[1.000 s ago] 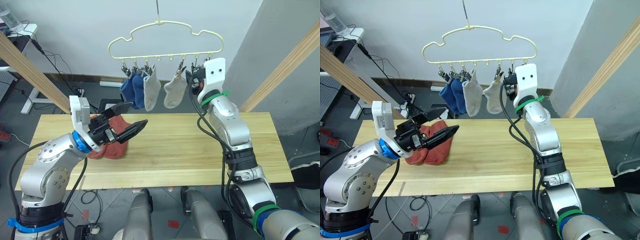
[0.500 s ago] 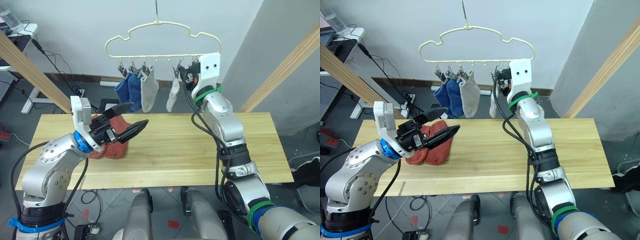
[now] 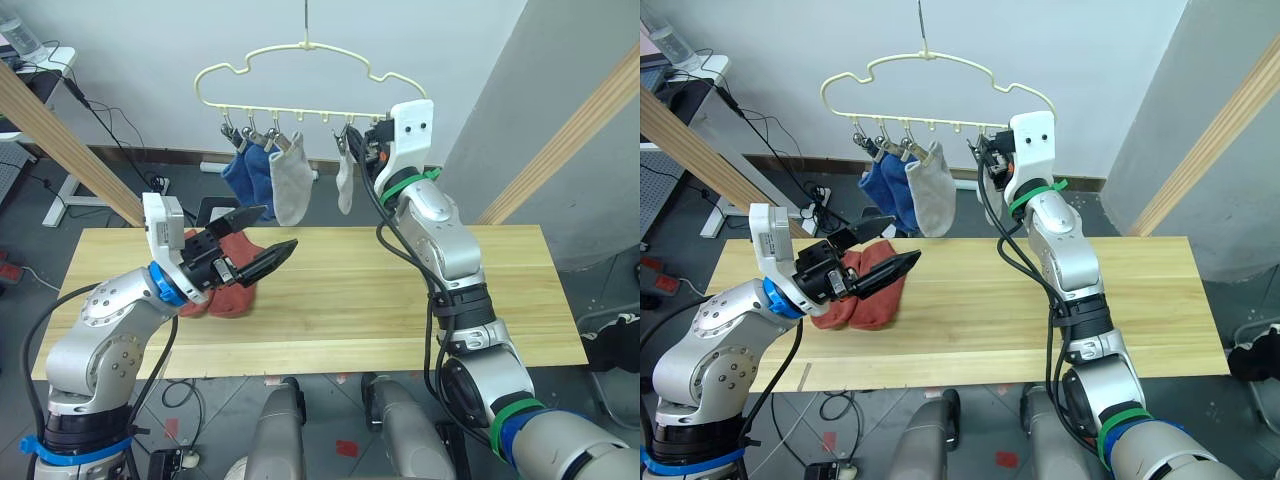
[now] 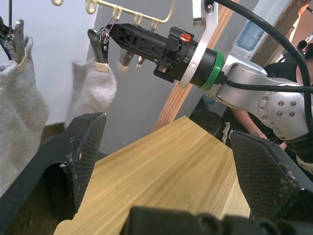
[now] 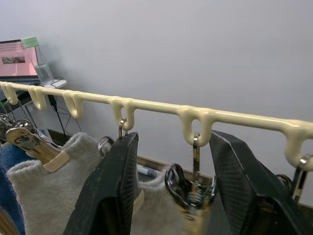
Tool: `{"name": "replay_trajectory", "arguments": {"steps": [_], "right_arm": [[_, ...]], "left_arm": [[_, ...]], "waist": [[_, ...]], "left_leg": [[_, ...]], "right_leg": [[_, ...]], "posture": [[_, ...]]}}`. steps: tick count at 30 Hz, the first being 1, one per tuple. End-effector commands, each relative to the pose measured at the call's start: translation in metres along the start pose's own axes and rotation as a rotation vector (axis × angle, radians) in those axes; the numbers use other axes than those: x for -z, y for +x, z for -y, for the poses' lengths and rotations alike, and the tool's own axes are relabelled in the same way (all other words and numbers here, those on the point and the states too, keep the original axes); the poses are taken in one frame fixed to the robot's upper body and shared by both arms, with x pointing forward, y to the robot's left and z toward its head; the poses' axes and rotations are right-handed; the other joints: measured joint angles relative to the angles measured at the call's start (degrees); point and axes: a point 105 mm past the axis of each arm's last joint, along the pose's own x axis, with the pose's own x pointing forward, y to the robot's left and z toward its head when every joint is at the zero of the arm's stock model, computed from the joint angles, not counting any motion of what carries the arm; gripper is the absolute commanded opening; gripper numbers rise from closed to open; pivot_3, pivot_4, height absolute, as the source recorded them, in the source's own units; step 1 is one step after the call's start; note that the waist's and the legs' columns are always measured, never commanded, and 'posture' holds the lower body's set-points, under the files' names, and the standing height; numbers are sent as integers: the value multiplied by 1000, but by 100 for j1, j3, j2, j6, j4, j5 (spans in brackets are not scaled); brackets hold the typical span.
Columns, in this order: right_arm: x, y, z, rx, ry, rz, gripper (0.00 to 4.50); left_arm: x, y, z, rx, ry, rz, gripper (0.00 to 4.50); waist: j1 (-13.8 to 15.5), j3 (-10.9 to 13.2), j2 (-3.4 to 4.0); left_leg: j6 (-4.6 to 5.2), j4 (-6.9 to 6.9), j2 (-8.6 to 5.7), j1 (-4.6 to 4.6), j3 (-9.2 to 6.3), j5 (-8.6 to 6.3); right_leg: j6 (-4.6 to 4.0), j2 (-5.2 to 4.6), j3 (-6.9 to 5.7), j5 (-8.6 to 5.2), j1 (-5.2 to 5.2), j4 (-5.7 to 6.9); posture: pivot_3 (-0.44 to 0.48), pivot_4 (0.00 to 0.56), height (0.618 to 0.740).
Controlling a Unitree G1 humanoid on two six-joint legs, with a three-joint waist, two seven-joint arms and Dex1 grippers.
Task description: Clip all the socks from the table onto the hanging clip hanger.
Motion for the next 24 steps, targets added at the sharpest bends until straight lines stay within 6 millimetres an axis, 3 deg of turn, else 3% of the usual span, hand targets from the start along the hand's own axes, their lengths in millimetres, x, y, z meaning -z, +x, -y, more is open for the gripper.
{"name": "replay_trajectory", "arguments": {"steps": [1,7,24], "right_arm": [[-19,2,-12,-55,30,61,2341],[-11,1,-21,-101,38,22,2341],[2,1,-13,-41,19,-25,2341]], "left_arm": [[-8,1,8,16,43,22,4500],[-8,1,9,15,44,21,4500],[-7,0,12,15,40,12,4500]], "waist": [[-1,0,0],[0,0,0],[5,0,0]], "left_leg": [[0,0,0,0,0,0],[0,0,0,0,0,0],[0,0,0,0,-1,0]], "right_leg": [[0,0,0,0,0,0],[0,0,0,0,0,1],[0,0,-1,0,0,1]], "posture": [[71,346,740],[78,342,740],[87,343,740]]}}
